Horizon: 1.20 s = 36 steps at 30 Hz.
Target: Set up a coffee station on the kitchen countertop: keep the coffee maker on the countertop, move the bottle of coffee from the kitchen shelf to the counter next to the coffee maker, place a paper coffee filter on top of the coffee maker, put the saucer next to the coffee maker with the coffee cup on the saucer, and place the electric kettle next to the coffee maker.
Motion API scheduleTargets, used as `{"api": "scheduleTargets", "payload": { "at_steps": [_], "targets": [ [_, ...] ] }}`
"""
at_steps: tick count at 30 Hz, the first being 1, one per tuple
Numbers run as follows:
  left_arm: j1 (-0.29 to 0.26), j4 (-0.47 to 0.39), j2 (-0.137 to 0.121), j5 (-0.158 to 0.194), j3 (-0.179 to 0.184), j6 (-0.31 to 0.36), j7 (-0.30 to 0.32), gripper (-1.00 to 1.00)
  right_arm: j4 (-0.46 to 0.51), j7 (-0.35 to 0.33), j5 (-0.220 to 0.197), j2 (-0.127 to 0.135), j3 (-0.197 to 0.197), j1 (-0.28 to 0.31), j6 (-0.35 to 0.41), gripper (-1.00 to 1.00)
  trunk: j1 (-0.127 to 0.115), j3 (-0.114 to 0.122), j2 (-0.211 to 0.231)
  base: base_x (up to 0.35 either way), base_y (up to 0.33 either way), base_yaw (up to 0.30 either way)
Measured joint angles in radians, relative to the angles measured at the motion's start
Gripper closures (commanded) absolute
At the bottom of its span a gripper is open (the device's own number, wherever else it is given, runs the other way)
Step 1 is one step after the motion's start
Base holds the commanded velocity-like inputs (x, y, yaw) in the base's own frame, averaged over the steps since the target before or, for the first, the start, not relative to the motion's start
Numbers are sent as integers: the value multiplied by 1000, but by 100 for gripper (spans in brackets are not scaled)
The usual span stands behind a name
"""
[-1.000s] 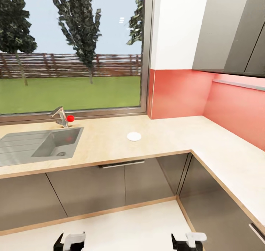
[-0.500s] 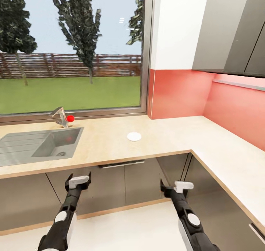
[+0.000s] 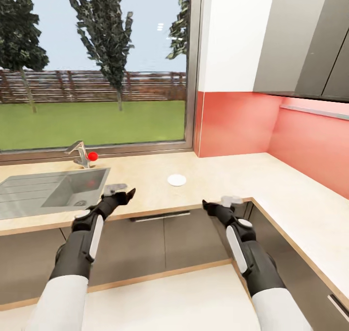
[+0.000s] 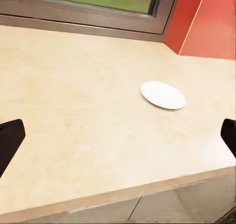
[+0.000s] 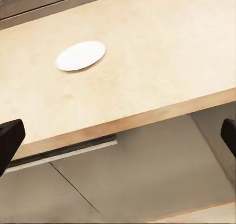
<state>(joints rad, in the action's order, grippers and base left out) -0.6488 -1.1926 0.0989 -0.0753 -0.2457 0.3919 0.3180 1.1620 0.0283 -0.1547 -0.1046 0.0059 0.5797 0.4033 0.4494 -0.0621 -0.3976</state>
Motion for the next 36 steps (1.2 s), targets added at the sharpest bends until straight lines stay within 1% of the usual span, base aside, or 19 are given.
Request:
{"api": "scheduleTargets", "payload": {
  "at_steps": [3,4,6,8,10,11,13,15,18,20,24,36],
  "targets": [
    [-81,-1,-12,1,14,144,20,-100,9,-3,-7,0,-1,37,116,-100,0,0,0,0,0,0],
    [-92,-2,-15,1,15,166,29,-100,14,-6,-7,0,-1,40,129,-100,0,0,0,0,0,0],
    [-119,-3,-31,-1,17,251,81,-100,44,-47,-13,3,-2,47,165,-100,0,0,0,0,0,0],
    [-142,-3,-56,-4,17,333,146,-100,65,-126,-10,8,-3,49,187,-100,0,0,0,0,0,0],
    [-164,-2,-94,-6,17,408,195,-100,71,-211,-8,17,-4,49,196,-100,0,0,0,0,0,0],
    [-171,0,-111,-6,17,442,209,-100,72,-241,-6,20,-5,50,200,-100,0,0,0,0,0,0],
    [-177,4,-137,-6,18,504,227,-100,72,-275,-5,23,-4,50,213,-100,0,0,0,0,0,0],
    [-172,0,-142,-4,20,522,233,-100,71,-286,-4,24,-4,50,231,-100,0,0,0,0,0,0],
    [-166,-6,-140,-4,25,526,234,-100,71,-291,-3,25,-3,50,257,-100,0,0,0,0,0,0],
    [-164,-5,-140,-3,35,527,236,-100,71,-292,-3,25,-3,50,283,-100,0,0,0,14,0,0],
    [-163,1,-138,0,44,528,237,-100,71,-293,-4,24,-2,48,336,-100,0,1,0,189,0,0],
    [-149,6,-135,2,46,528,242,-100,71,-293,-3,24,-2,47,350,-100,-1,17,0,322,22,0]
  ]
}}
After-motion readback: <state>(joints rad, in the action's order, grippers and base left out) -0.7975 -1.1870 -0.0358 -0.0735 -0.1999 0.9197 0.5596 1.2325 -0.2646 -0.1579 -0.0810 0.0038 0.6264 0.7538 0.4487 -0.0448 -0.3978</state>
